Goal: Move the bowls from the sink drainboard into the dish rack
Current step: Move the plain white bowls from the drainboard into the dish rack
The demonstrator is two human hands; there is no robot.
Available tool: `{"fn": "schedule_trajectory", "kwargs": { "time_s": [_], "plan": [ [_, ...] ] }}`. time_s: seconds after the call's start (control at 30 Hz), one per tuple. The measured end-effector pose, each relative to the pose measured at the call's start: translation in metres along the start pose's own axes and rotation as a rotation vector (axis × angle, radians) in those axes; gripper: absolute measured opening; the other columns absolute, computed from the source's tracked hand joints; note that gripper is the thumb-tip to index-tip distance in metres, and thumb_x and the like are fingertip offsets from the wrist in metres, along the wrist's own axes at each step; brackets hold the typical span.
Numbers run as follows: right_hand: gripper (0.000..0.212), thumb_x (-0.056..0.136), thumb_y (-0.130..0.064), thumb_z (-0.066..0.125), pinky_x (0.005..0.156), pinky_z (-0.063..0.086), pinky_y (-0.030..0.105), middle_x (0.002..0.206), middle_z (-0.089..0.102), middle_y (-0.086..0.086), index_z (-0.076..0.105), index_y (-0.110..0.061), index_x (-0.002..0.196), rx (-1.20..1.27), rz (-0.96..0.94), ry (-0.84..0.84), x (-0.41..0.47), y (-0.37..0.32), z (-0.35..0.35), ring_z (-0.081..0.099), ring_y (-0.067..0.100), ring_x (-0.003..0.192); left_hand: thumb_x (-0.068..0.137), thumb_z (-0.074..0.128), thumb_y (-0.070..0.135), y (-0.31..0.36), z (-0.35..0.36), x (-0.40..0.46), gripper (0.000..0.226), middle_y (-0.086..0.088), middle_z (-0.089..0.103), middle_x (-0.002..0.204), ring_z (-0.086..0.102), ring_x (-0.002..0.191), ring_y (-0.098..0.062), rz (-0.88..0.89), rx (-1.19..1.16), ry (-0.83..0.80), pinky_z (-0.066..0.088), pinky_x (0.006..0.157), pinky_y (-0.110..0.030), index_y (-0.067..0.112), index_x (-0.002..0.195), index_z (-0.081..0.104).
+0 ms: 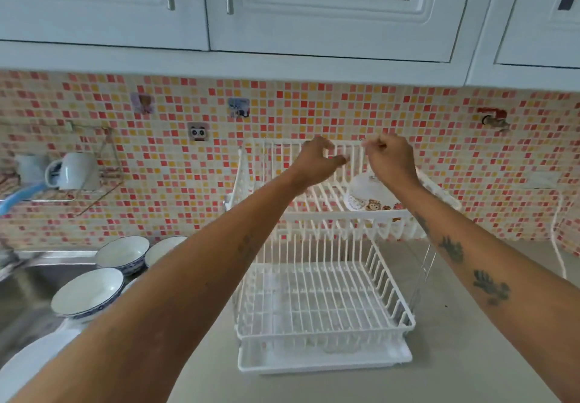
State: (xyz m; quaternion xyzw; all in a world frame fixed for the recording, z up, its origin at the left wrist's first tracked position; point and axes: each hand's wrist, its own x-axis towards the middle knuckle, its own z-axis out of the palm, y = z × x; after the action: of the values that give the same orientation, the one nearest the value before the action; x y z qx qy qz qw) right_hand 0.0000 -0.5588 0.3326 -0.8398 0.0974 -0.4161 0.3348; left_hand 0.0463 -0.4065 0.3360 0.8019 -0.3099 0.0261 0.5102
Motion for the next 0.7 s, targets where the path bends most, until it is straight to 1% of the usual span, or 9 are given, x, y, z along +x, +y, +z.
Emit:
{"fn": "schedule_trajectory", "kwargs": {
  "time_s": [0.1,0.2,0.27,0.33,0.43,0.5,0.57,0.63,0.7],
  "plan": [
    [0.034,0.092,-0.011,0.052,0.049,0.034,0.015,0.056,0.044,0.005,0.050,0.001,0.060,0.127,-0.073,-0.021,-0.006,-0.053,0.034,0.038,0.010,0.050,0.095,0.055,0.032,-0.010,-0.046,-0.016,0.026,-0.005,0.058,0.113,0.055,0.097,-0.018,-0.032,-0.078,0.182,0.043,0.068,-0.023,0.011,0.110,0.053],
    [0.034,0.089,-0.009,0.052,0.041,0.026,0.012,0.053,0.038,0.010,0.048,0.005,0.058,0.292,-0.136,-0.084,-0.018,-0.109,0.076,0.033,0.011,0.048,0.098,0.049,0.027,-0.033,-0.101,-0.042,0.014,0.002,0.053,0.083,0.050,0.075,-0.013,-0.070,-0.072,0.368,0.042,0.064,-0.025,0.012,0.098,0.050],
    [0.032,0.090,-0.011,0.051,0.041,0.025,0.011,0.052,0.041,0.012,0.051,0.007,0.063,0.400,-0.155,-0.144,-0.030,-0.145,0.107,0.034,0.007,0.046,0.099,0.047,0.025,-0.051,-0.142,-0.063,0.016,-0.001,0.054,0.081,0.048,0.068,-0.014,-0.123,-0.058,0.473,0.042,0.064,-0.027,0.011,0.104,0.054],
    [0.033,0.091,-0.013,0.049,0.042,0.029,0.013,0.060,0.053,0.024,0.056,0.014,0.072,0.472,-0.179,-0.208,-0.047,-0.179,0.139,0.040,0.009,0.049,0.099,0.044,0.021,-0.072,-0.184,-0.084,0.028,-0.009,0.061,0.084,0.050,0.067,-0.013,-0.207,-0.065,0.581,0.043,0.062,-0.028,0.001,0.114,0.056],
    [0.035,0.093,-0.012,0.046,0.046,0.033,0.022,0.065,0.052,0.028,0.057,0.017,0.076,0.567,-0.195,-0.324,-0.078,-0.223,0.187,0.042,0.014,0.050,0.095,0.041,0.015,-0.106,-0.242,-0.118,0.032,-0.026,0.064,0.114,0.064,0.094,-0.030,-0.329,-0.066,0.707,0.053,0.076,-0.043,-0.005,0.115,0.057],
    [0.036,0.092,-0.013,0.045,0.049,0.034,0.025,0.067,0.056,0.027,0.056,0.017,0.075,0.619,-0.179,-0.394,-0.098,-0.247,0.219,0.044,0.016,0.053,0.093,0.041,0.013,-0.125,-0.275,-0.141,0.032,-0.028,0.063,0.109,0.061,0.101,-0.037,-0.377,-0.082,0.779,0.050,0.083,-0.047,-0.007,0.112,0.057],
    [0.034,0.090,-0.013,0.046,0.053,0.038,0.027,0.075,0.064,0.028,0.059,0.016,0.077,0.645,-0.153,-0.466,-0.118,-0.265,0.250,0.050,0.019,0.059,0.091,0.042,0.011,-0.144,-0.303,-0.165,0.030,-0.023,0.063,0.099,0.058,0.096,-0.031,-0.420,-0.090,0.854,0.049,0.081,-0.044,-0.007,0.107,0.059],
    [0.030,0.088,-0.011,0.046,0.055,0.039,0.027,0.070,0.065,0.016,0.063,0.012,0.079,0.652,-0.113,-0.560,-0.139,-0.280,0.277,0.051,0.015,0.058,0.088,0.043,0.012,-0.161,-0.324,-0.190,0.018,-0.013,0.059,0.082,0.052,0.088,-0.025,-0.459,-0.093,0.896,0.045,0.072,-0.037,0.002,0.089,0.058],
    [0.030,0.088,-0.013,0.048,0.056,0.039,0.028,0.066,0.060,0.008,0.064,0.009,0.078,0.632,-0.057,-0.681,-0.161,-0.293,0.303,0.051,0.015,0.058,0.089,0.044,0.016,-0.174,-0.339,-0.214,0.013,-0.010,0.055,0.083,0.050,0.084,-0.022,-0.508,-0.084,0.930,0.041,0.072,-0.035,0.010,0.083,0.055]
  ]
}}
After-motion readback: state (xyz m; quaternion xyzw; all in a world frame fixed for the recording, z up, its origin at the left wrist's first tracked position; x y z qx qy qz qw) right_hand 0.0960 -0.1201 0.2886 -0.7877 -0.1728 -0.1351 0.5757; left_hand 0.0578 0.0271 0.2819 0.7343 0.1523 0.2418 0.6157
